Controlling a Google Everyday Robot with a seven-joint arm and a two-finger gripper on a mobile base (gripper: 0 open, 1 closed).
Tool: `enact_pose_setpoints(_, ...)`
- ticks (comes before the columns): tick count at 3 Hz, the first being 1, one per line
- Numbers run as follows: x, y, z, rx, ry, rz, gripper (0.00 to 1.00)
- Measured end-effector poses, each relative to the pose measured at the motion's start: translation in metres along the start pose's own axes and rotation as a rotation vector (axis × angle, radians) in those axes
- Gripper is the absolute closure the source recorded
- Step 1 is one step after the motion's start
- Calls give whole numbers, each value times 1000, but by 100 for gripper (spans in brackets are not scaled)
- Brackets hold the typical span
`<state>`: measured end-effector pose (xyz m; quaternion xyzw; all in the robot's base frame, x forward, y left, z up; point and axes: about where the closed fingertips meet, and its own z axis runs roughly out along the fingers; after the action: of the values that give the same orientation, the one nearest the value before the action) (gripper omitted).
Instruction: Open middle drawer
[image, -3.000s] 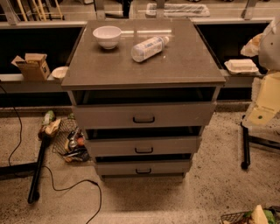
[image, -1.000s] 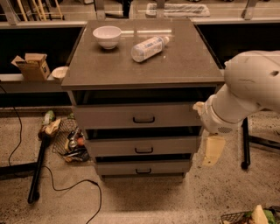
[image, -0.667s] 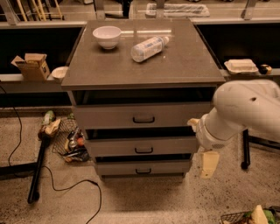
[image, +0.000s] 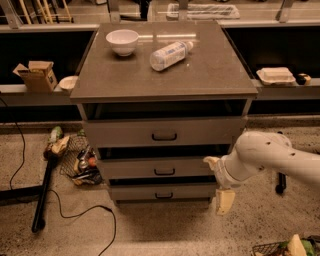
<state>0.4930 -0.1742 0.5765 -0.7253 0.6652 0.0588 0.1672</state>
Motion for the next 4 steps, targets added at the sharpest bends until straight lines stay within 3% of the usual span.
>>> enact_pose_setpoints(1,2,4,12,-16,-11,5,0)
enact_pose_setpoints(2,7,-1,26,-24,19,0,0)
enact_pose_setpoints(3,16,-23,67,-38,12,-65,0)
enact_pose_setpoints(4,40,-44,121,-44,-20,-111,0)
